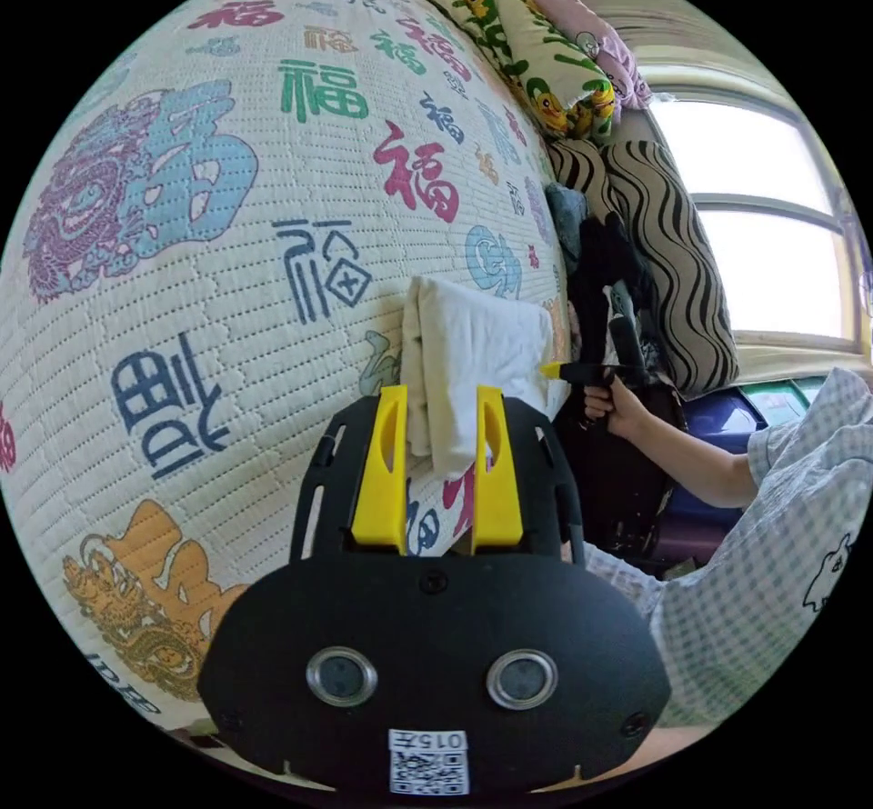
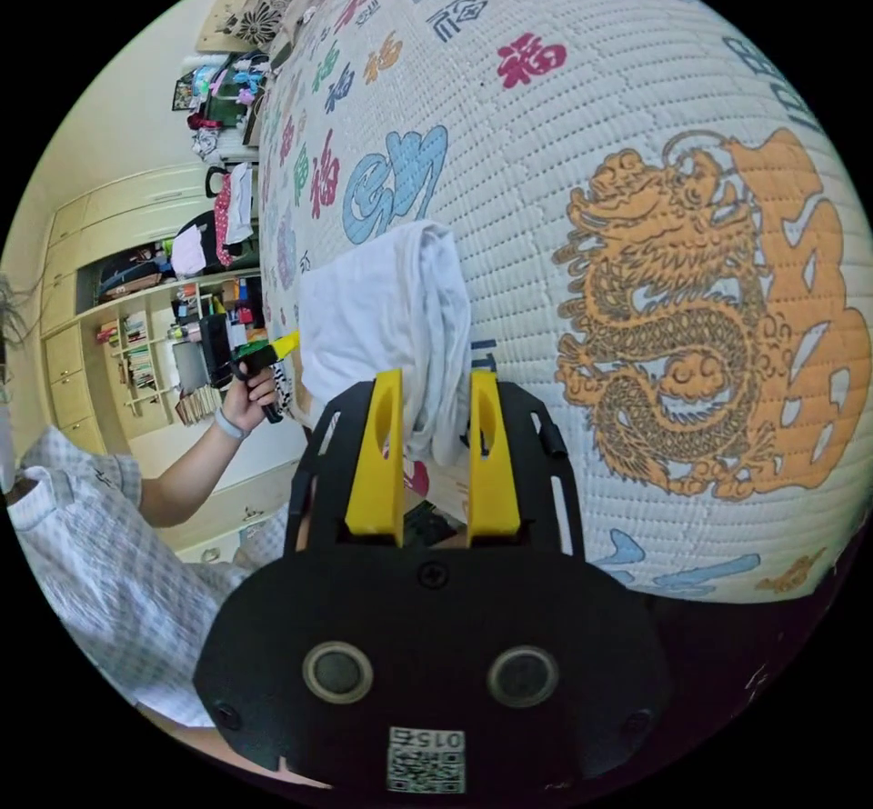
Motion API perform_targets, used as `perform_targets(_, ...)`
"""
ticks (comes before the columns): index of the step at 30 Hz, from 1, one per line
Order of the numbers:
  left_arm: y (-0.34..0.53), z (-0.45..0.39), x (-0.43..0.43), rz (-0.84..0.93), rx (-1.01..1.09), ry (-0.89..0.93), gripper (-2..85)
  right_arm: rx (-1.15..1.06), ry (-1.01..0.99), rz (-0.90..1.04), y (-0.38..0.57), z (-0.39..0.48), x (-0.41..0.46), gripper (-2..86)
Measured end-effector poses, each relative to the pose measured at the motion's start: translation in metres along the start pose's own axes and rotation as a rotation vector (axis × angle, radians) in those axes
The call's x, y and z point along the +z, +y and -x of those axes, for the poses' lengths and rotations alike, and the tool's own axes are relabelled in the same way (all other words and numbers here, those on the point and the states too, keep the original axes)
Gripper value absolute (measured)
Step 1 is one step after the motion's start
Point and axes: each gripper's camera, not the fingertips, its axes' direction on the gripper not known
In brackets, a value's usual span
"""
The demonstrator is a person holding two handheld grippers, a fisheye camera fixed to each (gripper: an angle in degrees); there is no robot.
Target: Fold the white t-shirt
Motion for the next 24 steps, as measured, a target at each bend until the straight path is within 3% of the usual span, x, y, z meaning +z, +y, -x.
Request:
perform_targets(3, 0.009, 0.004, -0.005, 0.064, 0.017, -0.012, 11.3, 0.042, -0.02, 0.004, -0.003, 0.0, 0.006, 9.3)
perform_targets(7, 0.027, 0.021, -0.029, 0.051, -0.048, 0.053, 10.9, 0.07, -0.227, 0.072, -0.008, -0.004, 0.02, 7.1)
perform_targets(12, 0.048, 0.044, -0.058, 0.056, -0.107, 0.194, 7.6, 0.066, -0.126, 0.16, -0.023, 0.029, 0.039, 3.2)
perform_targets(18, 0.081, 0.03, -0.136, 0.021, -0.037, 0.194, 5.0, -0.05, -0.118, 0.163, -0.022, 0.113, 0.022, 0.9)
perform_targets(24, 0.177, 0.02, -0.3, -0.176, -0.04, 0.161, 4.9, -0.313, -0.225, 0.25, -0.026, 0.264, 0.059, 0.6)
